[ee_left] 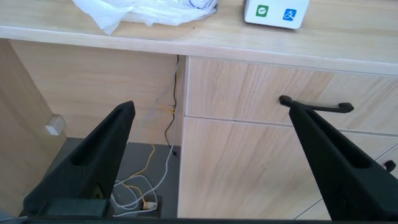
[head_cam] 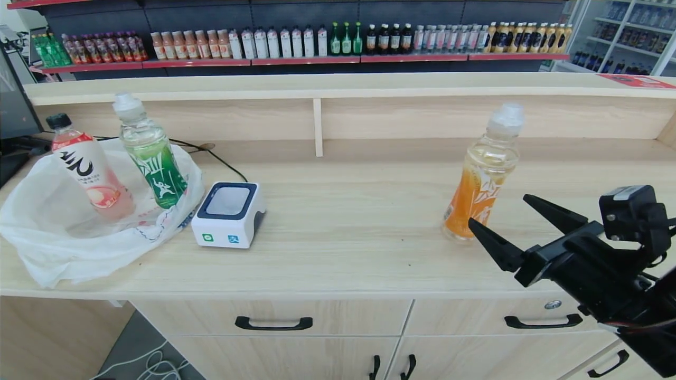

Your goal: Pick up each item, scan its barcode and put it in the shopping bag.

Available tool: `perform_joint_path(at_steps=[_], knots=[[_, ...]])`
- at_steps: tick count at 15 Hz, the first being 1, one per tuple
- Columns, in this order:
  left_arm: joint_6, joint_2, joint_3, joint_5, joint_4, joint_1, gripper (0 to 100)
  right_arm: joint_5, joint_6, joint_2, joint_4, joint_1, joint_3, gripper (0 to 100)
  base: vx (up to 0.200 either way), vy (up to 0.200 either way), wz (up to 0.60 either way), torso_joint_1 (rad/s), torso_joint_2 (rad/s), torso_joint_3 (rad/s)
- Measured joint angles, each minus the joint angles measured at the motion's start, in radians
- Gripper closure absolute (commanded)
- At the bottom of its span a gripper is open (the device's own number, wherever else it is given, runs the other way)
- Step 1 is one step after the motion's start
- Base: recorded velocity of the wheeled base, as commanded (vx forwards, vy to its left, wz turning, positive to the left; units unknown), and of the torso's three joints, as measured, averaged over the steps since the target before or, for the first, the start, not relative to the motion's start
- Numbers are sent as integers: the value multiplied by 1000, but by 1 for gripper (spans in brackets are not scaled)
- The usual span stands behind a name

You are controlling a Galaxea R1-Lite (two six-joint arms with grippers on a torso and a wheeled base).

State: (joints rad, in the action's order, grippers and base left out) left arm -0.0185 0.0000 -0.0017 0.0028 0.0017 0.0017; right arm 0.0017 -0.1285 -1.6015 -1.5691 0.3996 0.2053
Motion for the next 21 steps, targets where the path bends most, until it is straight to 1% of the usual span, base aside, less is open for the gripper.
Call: perform_joint_path(at_steps=[3,8,12,13,21], knots=[[4,0,0,0,0,0,0,-13,1,-43,0,-31,14,0,0,0,0,0,0,0],[5,0,0,0,0,0,0,-100,13,-128,0,-34,111,0,0,0,0,0,0,0],[5,0,0,0,0,0,0,-223,86,-192,-1,-12,199,0,0,0,0,0,0,0],[5,0,0,0,0,0,0,-236,92,-207,0,-5,216,0,0,0,0,0,0,0],[5,0,0,0,0,0,0,-241,84,-303,-1,-32,350,0,0,0,0,0,0,0]])
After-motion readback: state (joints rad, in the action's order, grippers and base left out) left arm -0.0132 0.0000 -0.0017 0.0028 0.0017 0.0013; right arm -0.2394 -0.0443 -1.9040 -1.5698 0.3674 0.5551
